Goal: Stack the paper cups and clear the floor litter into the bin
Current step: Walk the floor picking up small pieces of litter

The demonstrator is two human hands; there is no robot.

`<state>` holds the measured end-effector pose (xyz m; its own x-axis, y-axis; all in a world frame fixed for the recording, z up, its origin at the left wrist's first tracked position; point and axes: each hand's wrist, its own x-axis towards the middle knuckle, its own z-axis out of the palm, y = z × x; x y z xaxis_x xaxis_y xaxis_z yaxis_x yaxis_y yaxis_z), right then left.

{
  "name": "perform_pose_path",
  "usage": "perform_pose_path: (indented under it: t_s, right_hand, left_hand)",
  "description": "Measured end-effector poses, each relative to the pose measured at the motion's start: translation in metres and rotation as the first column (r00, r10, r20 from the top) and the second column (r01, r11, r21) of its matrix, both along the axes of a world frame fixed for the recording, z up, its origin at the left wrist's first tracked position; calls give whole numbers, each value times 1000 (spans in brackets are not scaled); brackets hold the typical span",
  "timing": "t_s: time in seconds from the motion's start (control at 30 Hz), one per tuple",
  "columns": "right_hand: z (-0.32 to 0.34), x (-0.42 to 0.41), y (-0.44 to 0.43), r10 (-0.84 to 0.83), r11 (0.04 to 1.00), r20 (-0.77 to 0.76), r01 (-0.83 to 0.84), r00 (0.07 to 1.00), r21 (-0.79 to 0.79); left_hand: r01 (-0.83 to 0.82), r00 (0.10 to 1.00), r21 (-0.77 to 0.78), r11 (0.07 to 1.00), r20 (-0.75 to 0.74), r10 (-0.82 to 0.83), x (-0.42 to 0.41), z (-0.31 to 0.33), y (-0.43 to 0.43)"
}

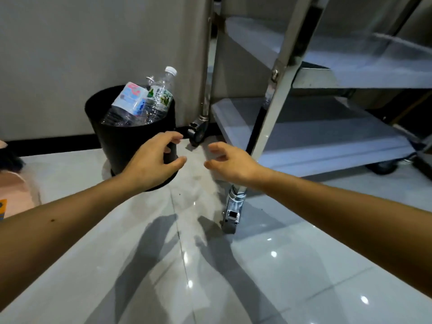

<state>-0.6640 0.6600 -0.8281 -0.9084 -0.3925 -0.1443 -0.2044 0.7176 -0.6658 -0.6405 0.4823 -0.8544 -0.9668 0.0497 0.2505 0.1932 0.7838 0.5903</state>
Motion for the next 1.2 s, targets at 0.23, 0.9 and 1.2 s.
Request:
perform_pose_path:
  t_s: [0.23, 0.9, 1.2]
  right_hand:
    - [21, 34, 73, -139, 987, -105, 146, 985, 63]
    - [9, 198, 426, -626, 704, -179, 648, 759, 289]
    - [-3, 247, 560, -736, 654, -172, 753, 655, 66]
  left_hand:
    - [200, 972, -18, 980, -120, -201, 13, 5, 81]
    - [660, 751, -60, 749, 21, -660, 80, 8, 457]
    - [674, 736, -165, 720, 74, -673, 117, 21, 613]
